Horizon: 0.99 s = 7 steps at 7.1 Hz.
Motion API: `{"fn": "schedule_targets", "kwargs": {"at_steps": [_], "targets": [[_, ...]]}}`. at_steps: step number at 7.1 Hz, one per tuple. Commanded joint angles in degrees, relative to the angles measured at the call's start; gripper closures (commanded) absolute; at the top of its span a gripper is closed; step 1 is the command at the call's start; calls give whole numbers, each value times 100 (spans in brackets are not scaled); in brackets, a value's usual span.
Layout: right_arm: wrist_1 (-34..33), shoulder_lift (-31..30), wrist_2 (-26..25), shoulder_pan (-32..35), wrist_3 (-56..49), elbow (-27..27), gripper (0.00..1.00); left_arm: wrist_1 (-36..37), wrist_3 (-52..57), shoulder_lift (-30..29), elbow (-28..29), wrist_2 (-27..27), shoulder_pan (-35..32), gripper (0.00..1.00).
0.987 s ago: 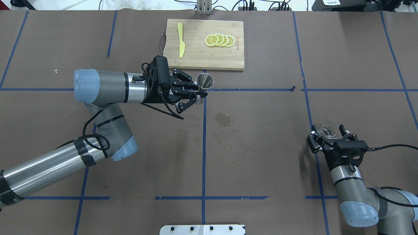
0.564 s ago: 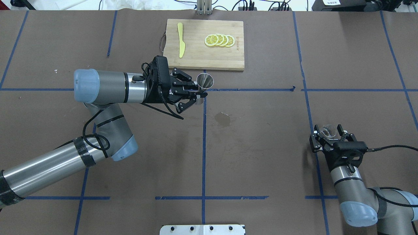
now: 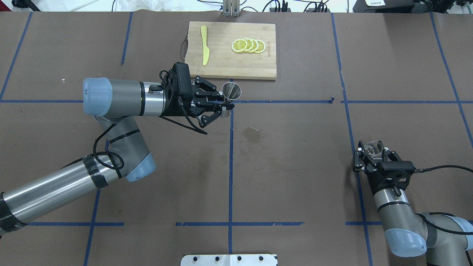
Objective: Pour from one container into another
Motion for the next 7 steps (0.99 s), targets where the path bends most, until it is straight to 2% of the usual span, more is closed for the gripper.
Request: {"fn": "schedule_targets", "kwargs": {"at_steps": [1,2,3,5,7], "targets": [[2,-2,1,8,-8,3,67,0,0,-3,0,0,-2,100],[2,-2,1,-1,-61,12,80,0,0,-3,0,0,-11,100],[2,-2,10,8,-79,64,97,0,0,-3,0,0,-11,100],[-15,6,10,8,-87,300,100,0,0,-3,0,0,-11,100],[2,24,54,34,-541,800,100,0,0,6,0,0,-20,100]]}}
